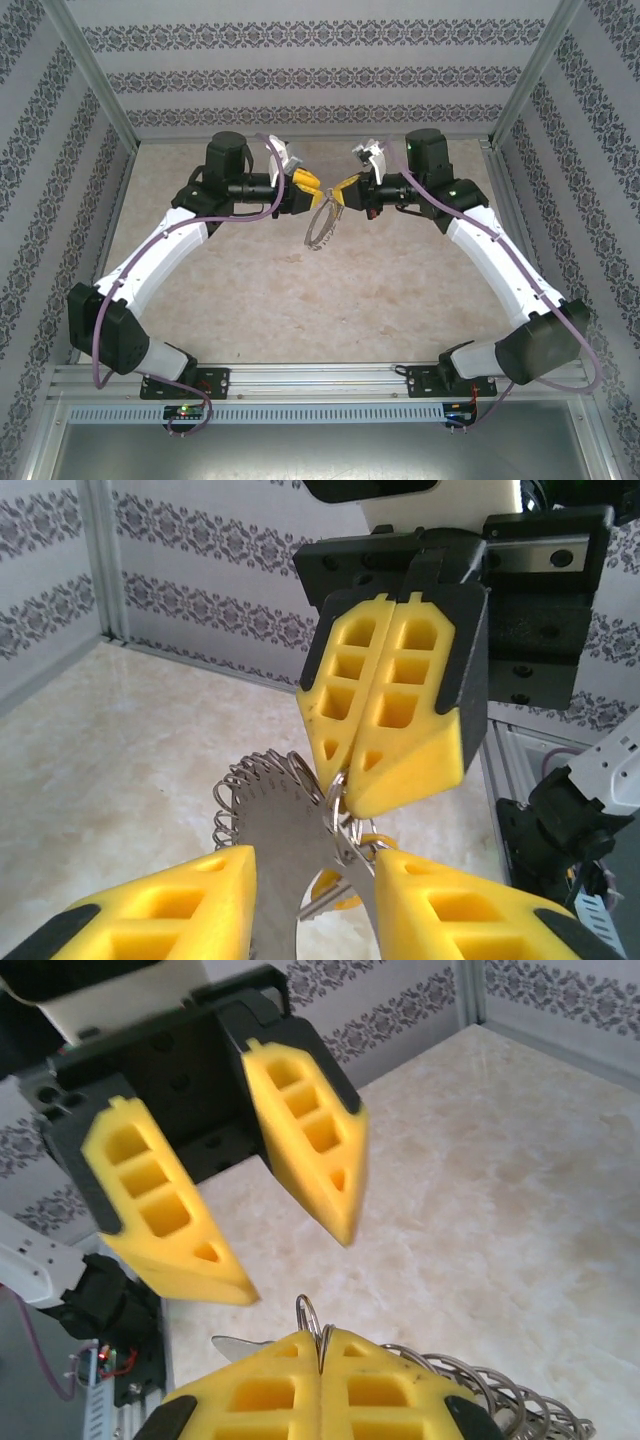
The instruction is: Put the keys on the keyring
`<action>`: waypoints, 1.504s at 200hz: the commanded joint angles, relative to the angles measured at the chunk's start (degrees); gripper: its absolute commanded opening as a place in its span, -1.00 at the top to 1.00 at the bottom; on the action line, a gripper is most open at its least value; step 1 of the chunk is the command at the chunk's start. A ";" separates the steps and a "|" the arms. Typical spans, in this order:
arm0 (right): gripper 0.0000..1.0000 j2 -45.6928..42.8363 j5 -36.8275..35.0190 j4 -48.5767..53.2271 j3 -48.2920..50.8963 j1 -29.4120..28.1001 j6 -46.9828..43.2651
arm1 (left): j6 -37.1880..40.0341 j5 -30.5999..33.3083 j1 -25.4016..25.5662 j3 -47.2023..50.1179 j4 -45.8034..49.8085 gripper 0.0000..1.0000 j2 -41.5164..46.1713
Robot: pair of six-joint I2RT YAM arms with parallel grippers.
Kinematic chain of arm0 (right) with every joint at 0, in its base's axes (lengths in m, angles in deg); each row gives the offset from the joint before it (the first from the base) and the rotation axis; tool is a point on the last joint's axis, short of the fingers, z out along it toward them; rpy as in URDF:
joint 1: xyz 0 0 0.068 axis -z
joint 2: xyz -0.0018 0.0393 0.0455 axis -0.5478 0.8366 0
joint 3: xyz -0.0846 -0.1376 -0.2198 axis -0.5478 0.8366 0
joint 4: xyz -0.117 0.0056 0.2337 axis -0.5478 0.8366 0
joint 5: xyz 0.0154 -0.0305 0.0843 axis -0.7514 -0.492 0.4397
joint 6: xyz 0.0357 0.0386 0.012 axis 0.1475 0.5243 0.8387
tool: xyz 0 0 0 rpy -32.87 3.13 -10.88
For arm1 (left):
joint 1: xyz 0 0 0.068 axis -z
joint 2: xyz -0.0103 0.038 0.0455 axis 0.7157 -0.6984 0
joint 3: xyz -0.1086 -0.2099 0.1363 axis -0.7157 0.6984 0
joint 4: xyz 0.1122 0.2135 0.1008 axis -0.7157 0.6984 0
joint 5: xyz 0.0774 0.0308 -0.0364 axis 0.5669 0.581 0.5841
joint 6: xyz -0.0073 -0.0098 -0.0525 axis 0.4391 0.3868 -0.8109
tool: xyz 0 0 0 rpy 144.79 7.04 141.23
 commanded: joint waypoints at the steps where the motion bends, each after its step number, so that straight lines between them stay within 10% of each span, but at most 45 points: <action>1: 1.00 1.57 -3.87 13.20 -6.53 -1.02 -11.41 | 5.83 -0.18 -0.57 -5.37 6.87 0.23 1.47; 97: 1.00 5.49 -2.58 26.09 -18.19 -2.18 -22.07 | 24.56 -11.86 -0.68 -28.86 41.71 0.39 -12.16; 301: 1.00 6.89 -4.60 25.78 -18.89 -3.84 -22.82 | 24.13 -15.62 0.95 -27.18 42.49 0.43 -16.60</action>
